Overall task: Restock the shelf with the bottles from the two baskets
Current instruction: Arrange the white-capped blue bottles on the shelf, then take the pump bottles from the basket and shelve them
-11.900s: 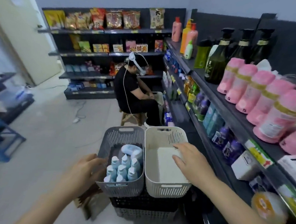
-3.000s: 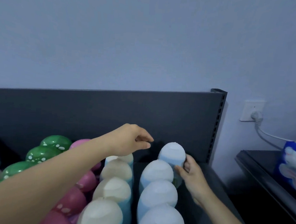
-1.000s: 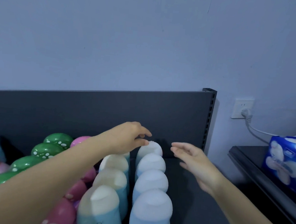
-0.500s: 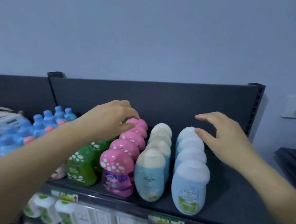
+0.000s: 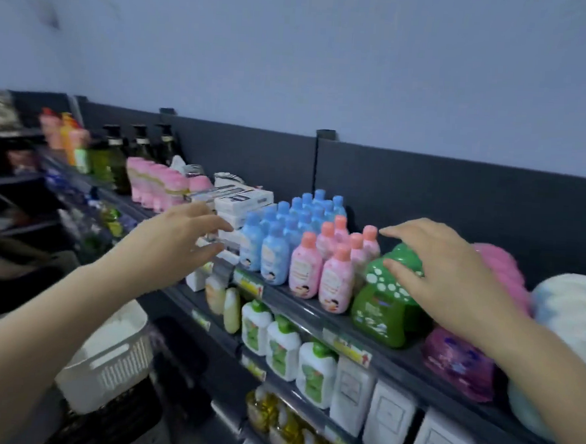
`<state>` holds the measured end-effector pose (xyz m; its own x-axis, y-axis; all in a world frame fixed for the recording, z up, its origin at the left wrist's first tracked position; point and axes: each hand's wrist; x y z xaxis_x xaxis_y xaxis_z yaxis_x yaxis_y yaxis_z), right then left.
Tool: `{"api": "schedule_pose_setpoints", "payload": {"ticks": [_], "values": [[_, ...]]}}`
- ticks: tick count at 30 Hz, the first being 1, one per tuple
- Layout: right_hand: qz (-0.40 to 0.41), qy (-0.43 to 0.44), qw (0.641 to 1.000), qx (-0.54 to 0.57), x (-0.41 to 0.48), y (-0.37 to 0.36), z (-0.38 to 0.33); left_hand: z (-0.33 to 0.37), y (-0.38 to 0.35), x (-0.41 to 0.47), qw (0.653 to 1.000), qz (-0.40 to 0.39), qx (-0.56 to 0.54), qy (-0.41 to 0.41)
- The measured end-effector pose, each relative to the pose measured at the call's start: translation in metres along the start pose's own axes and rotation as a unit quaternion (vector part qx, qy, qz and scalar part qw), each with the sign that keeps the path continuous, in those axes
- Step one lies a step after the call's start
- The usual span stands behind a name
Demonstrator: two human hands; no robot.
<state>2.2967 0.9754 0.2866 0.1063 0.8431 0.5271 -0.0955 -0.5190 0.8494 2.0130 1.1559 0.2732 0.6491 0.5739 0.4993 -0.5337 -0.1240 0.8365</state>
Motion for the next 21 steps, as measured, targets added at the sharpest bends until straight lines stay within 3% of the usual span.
{"api": "schedule_pose_setpoints", "payload": {"ticks": [10,15,21], "values": [[-0.143,0.127,0.981,0.031,0.093,-0.149,-0.233,-0.231,0.065,-0.174,0.973,-0.046,0.075,0.211],[-0.199,0.171,0.964,0.032,0.125,-0.193,-0.327,-0.297,0.094,-0.234,0.953,-0.056,0.087,0.284],[-0.210,0.236,0.946,0.064,0.158,-0.236,-0.409,-0.347,0.101,-0.276,0.931,-0.056,0.090,0.351]]}}
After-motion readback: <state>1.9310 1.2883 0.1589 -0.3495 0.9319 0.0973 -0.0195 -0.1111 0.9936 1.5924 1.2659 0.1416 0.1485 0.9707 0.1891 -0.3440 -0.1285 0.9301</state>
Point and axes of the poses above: each hand's wrist, its own x-axis towards the middle knuckle, its own y-axis out of the back of the hand, z = x × y, and after that the axes turned 13 degrees about -x, right-handed
